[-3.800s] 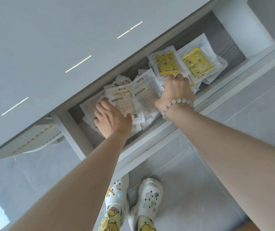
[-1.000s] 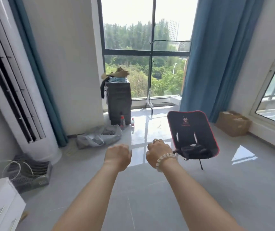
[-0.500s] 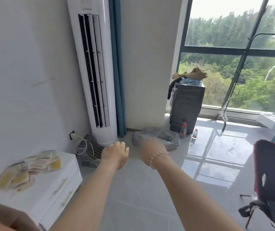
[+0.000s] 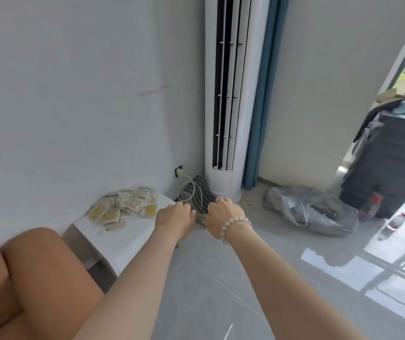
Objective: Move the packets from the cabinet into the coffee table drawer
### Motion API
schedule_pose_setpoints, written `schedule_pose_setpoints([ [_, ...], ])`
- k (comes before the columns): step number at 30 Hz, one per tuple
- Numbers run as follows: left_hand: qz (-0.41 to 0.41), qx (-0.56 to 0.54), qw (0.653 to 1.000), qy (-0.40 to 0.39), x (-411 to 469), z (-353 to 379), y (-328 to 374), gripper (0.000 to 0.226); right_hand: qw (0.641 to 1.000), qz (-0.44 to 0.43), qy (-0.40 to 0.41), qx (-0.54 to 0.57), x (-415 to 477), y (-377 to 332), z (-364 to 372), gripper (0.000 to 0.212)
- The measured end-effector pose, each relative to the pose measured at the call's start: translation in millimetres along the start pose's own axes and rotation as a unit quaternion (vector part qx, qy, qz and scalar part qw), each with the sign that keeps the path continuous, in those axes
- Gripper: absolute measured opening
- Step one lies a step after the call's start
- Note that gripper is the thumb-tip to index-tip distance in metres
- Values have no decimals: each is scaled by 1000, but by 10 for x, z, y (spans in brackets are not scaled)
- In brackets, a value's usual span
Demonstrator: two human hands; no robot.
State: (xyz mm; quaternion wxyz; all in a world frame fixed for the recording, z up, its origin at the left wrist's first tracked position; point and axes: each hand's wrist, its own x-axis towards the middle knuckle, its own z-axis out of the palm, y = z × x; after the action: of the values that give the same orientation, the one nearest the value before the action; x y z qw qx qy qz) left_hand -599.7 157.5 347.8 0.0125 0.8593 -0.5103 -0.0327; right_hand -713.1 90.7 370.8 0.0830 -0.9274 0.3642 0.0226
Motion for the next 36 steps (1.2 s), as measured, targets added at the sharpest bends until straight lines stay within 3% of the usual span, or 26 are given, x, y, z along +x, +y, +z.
schedule_pose_setpoints([
  [5, -2, 30, 999, 12, 516, 59, -215, 44, 999, -25, -14, -17, 656, -77, -3, 37],
  [11, -67, -13, 998, 6, 1196, -2, -783, 41, 997, -66, -34, -37, 1574, -356, 34, 38],
  [20, -98, -28, 994, 29, 2009, -20, -1346, 39, 995, -91, -17, -46, 2636, -637, -92, 36],
  [27, -165, -31, 985, 40, 2338, -39, -1861, 39, 988, -152, 4, -33, 3320, -989, -110, 36],
  [36, -277, -55, 959, 22, 2969, 170, -2603, 34, 968, -243, -58, -35, 4475, -1464, 209, 35],
])
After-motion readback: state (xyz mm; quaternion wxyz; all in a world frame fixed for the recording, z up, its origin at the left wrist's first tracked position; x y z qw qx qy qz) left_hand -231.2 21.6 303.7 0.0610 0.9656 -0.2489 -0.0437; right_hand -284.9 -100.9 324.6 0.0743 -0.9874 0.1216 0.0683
